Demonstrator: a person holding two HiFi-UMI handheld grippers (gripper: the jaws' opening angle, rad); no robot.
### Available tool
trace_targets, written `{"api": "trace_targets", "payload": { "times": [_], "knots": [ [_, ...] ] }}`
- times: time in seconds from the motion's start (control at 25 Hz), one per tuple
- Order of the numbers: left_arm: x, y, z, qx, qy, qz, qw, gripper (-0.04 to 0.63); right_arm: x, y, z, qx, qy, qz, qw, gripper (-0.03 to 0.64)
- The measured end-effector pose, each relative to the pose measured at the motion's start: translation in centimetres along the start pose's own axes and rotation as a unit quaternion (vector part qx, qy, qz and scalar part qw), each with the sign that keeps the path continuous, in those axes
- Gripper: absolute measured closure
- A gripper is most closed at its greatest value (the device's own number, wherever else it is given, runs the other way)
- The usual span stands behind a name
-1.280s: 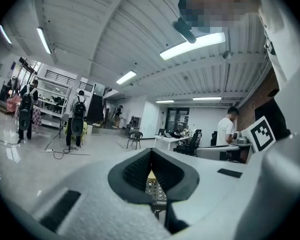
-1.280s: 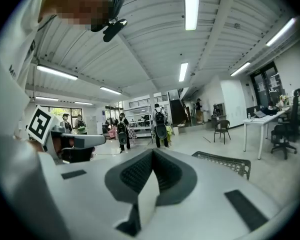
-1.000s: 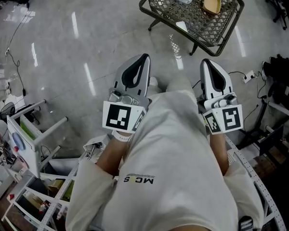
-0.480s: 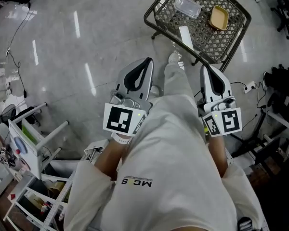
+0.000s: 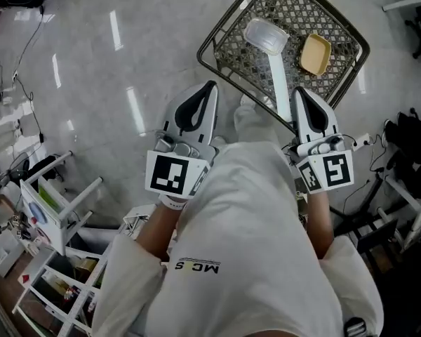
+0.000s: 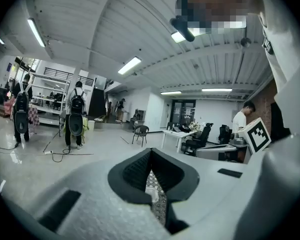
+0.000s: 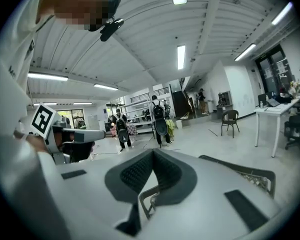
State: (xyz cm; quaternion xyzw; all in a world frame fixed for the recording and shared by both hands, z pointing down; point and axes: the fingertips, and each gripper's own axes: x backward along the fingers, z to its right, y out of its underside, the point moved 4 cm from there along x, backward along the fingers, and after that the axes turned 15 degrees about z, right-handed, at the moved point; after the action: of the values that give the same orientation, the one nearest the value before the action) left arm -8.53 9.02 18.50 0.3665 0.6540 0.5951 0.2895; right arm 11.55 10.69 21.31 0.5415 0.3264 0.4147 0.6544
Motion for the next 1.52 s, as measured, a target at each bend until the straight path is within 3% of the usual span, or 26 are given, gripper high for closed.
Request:
{"api": "trace_targets", "payload": {
  "times": [0.2, 0.36, 0.96, 1.32, 1.52],
  "knots": [
    [-5.2, 1.3, -0.7, 0.006, -0.016, -0.018, 0.9997, 0.572, -4.0, 0.2, 4.3, 0.009, -0.03, -0.008, 0.999, 0.6],
    [-7.5, 2.0, -0.8, 0.011, -0.016, -0.029, 0.9994, 0.572, -5.9, 1.1, 6.3, 0.003, -0.029, -0.02, 0.999, 0.6],
    [-10.7, 2.2, -4.2, 0.022, 0.006, -0.038, 0.999, 0.572, -10.2, 2.1, 6.6, 0.042, -0.034, -0.047, 0.997, 0.598],
    [-11.7, 5.3, -5.2, 0.067, 0.002, -0.069, 0.9953, 0.572, -13.1, 6.3, 7.6, 0.041, -0.047, -0.084, 0.994, 0.597],
    [-11.8, 7.7, -5.4, 0.062, 0.009, -0.088, 0.9941, 0.572, -14.5, 9.5, 7.9, 0.061, -0.068, -0.104, 0.99, 0.595]
  ]
}}
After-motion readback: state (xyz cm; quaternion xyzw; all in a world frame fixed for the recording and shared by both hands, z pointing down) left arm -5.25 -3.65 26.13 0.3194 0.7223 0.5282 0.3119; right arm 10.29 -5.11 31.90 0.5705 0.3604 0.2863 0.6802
